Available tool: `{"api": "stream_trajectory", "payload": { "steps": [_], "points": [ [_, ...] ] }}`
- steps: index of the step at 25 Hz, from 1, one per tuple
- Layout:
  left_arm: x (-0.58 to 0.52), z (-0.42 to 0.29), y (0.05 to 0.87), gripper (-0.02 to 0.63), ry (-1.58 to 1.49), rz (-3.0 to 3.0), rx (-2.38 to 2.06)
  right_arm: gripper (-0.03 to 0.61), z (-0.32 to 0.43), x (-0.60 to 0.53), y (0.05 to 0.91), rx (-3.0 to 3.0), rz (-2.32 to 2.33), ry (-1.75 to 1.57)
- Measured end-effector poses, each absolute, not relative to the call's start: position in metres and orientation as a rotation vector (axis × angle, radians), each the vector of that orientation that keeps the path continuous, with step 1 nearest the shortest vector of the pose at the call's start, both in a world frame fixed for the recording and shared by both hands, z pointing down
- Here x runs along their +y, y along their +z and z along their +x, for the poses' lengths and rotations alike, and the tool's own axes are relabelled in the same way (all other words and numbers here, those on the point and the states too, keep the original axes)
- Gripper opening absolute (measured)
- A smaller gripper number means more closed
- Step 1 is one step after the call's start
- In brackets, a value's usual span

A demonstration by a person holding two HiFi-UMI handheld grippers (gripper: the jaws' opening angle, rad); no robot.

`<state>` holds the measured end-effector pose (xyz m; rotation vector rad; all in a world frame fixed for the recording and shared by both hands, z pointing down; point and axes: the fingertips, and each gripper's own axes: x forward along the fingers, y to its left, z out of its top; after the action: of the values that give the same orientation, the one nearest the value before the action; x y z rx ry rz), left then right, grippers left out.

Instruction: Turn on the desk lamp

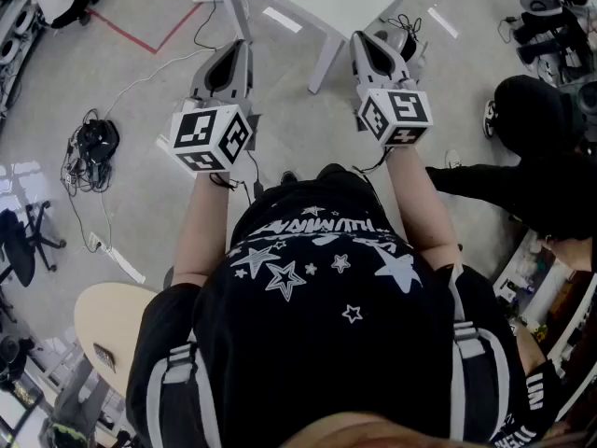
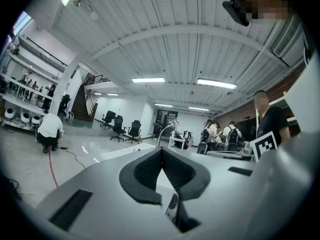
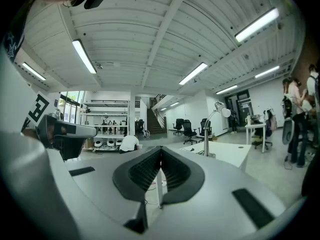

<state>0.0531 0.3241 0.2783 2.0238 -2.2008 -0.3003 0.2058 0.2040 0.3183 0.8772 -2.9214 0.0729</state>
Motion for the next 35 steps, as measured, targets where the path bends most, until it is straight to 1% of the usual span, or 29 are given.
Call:
{"api": "stream_trajectory", "payload": {
  "steps": [8, 15, 25, 35],
  "points": [
    [0.324, 0.037, 0.292, 0.008, -0.283, 1.995, -2.209, 0.005, 0.188, 0.201, 0.326, -2.924, 0.840, 0.081],
    [0.312, 0.020, 0.288, 0.008, -0.277, 1.991, -2.237, 0.005, 0.160, 0.177, 0.331, -2.947, 0.814, 0.110],
    [0.248, -0.012, 0.297, 0.008, -0.272, 1.954, -2.250, 0.005, 0.116, 0.111, 0.348, -2.944, 0.764, 0.159],
    [0.186, -0.037, 0.289, 0.008, -0.274, 1.914, -2.279, 0.005, 0.079, 0.042, 0.344, -2.948, 0.700, 0.166]
  ]
}}
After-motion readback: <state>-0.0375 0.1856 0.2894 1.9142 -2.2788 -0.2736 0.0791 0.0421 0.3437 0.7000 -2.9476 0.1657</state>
